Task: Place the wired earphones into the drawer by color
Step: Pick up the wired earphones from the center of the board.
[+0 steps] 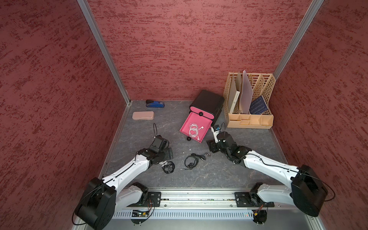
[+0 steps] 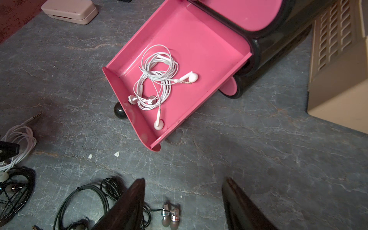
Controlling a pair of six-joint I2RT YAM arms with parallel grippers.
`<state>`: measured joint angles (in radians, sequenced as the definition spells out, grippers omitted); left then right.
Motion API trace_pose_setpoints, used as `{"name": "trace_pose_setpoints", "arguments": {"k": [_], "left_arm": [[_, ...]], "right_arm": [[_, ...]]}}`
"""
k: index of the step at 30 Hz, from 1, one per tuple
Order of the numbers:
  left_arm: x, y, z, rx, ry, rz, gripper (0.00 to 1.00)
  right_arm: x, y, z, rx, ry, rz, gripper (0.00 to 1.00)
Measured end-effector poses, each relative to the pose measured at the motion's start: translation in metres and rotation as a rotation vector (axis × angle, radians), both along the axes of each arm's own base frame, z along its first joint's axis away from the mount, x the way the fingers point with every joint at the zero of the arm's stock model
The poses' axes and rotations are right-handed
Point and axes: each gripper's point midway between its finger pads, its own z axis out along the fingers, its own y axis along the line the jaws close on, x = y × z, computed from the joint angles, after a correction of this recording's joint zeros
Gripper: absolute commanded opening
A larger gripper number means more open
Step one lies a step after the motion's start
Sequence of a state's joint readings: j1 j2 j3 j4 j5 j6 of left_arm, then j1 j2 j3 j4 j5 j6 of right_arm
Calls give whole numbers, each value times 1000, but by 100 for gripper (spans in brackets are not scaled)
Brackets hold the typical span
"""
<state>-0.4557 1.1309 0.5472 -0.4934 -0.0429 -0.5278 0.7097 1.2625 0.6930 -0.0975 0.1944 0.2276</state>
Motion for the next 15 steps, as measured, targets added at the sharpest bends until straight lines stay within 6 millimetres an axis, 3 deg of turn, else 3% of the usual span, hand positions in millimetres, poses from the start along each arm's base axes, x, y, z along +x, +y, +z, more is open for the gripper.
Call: {"name": "trace_pose_setpoints", "arguments": {"k": [12, 15], "left_arm": [[-1, 1, -18, 30, 51, 8, 79], [-3, 2, -24, 41, 76, 10, 73]], "right_arm": [[0, 0, 0, 0, 0, 0, 66], [0, 0, 0, 0, 0, 0, 66]]}}
